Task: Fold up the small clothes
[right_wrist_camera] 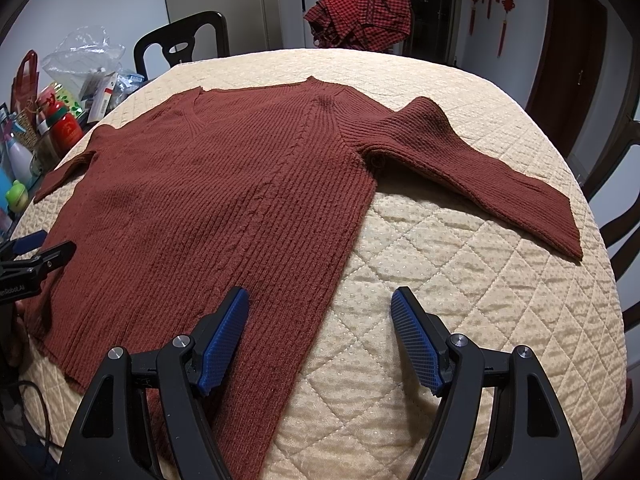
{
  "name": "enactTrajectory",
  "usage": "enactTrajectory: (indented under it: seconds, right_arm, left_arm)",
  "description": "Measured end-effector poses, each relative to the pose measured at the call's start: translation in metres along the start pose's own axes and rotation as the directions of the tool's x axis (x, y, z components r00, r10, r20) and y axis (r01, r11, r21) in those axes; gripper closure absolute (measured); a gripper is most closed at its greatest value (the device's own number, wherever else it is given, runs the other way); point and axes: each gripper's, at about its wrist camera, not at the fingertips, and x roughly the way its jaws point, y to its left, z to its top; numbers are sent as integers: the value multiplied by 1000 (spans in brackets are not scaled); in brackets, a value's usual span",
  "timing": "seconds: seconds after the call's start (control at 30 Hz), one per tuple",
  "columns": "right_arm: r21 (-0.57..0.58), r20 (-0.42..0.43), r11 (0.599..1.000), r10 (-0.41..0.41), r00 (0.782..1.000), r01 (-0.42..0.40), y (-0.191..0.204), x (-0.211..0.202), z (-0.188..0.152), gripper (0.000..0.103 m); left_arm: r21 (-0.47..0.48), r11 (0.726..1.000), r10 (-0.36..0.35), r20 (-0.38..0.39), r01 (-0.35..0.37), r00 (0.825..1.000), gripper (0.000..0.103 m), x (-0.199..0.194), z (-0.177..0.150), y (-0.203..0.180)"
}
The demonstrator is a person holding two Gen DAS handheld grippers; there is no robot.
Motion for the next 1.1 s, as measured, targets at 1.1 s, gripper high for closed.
enactTrajectory:
  seconds: [1.1]
  right_arm:
    - [-55, 52, 991, 126, 991, -124, 27, -21, 26, 29]
  left_arm:
    - [-14, 1000, 24, 61, -23, 998, 0, -11, 25, 12]
